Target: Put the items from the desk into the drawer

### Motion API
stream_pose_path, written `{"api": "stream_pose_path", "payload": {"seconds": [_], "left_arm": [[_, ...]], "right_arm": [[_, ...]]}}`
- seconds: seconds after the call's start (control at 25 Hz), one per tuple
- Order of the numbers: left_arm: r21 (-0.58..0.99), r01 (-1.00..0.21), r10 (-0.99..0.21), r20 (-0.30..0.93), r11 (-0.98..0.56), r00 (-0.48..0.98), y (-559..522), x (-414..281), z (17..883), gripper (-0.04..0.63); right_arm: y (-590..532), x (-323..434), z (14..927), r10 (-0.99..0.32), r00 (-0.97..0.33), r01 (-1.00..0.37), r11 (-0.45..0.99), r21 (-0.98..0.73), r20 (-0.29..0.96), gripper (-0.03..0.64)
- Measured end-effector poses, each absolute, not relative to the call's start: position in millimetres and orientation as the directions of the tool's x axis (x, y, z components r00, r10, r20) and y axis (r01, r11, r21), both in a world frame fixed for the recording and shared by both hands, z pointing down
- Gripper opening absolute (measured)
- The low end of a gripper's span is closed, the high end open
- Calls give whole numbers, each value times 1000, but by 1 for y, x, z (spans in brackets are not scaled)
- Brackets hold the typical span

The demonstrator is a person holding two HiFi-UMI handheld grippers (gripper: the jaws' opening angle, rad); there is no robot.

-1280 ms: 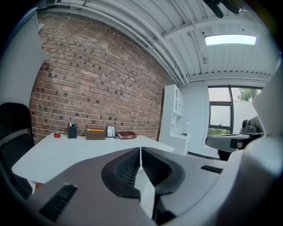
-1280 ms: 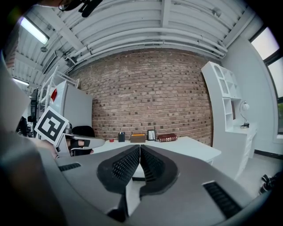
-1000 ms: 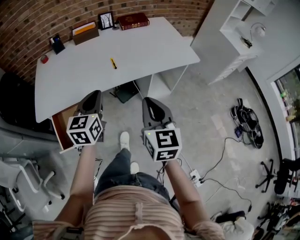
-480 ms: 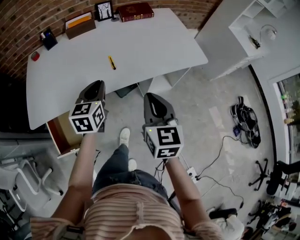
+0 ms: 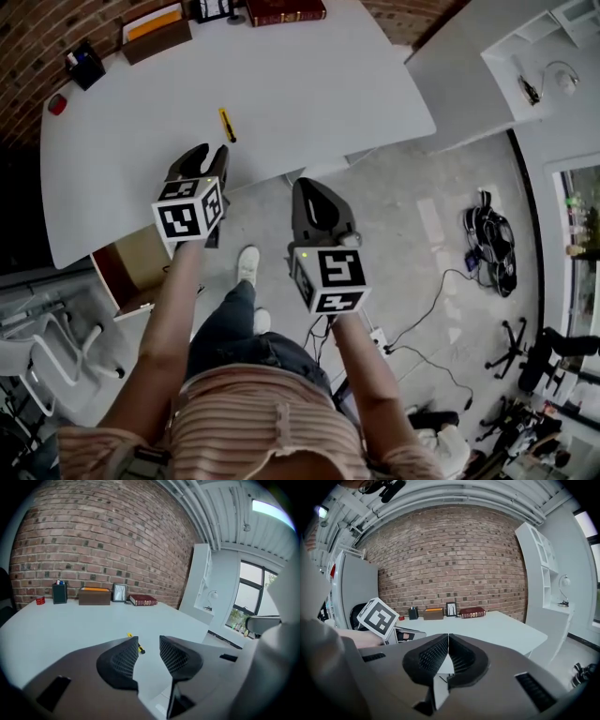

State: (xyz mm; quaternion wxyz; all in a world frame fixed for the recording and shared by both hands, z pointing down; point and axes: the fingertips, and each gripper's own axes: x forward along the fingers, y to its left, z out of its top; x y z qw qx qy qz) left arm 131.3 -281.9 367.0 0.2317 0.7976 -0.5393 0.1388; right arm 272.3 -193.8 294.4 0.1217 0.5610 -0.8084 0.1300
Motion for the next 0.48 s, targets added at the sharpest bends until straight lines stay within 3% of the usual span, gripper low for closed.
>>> {"api": "stream_pose_path", "payload": {"seconds": [0.16,0.48], "left_arm": [[237,-931,-766,530,-279,364,-306,136,393,151],[129,-954,-714,637,-270,289,-342,144,433,181]], "right_arm": [[-213,273,306,-868,-327,-943,325,-68,373,18],[-245,274,324,-856,-307,-949,308,-67,416,17]]}}
